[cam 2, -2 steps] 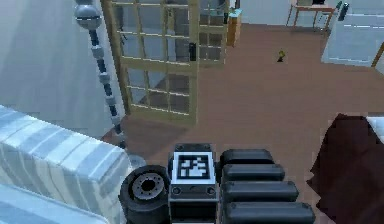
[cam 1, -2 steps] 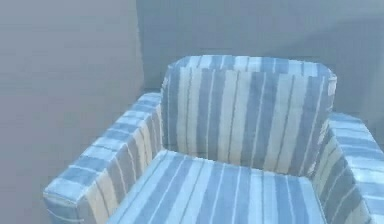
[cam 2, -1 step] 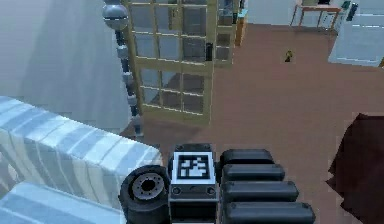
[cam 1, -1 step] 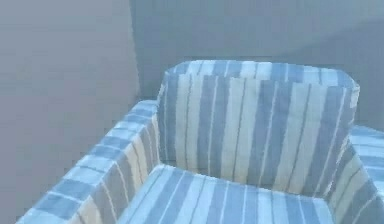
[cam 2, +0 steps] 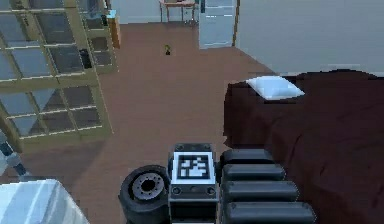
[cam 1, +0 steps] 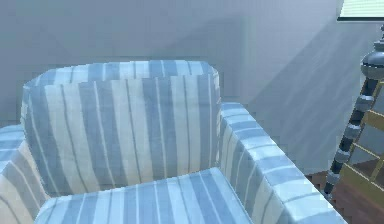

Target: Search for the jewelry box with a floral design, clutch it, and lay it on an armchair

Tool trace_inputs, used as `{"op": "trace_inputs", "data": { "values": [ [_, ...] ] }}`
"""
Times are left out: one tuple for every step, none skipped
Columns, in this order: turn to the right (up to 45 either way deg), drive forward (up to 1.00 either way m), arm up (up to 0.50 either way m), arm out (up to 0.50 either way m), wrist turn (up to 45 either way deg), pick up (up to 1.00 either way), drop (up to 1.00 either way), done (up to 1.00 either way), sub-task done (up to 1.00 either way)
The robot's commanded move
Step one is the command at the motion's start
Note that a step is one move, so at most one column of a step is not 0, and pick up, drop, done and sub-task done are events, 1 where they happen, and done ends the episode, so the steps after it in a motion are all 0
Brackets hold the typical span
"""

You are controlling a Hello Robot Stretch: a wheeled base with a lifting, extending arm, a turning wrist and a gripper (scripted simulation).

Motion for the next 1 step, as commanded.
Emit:
{"op": "trace_inputs", "data": {
  "values": [
    [3.0, 0.0, 0.0, 0.0, 0.0, 0.0, 0.0, 0.0, 0.0]
  ]
}}
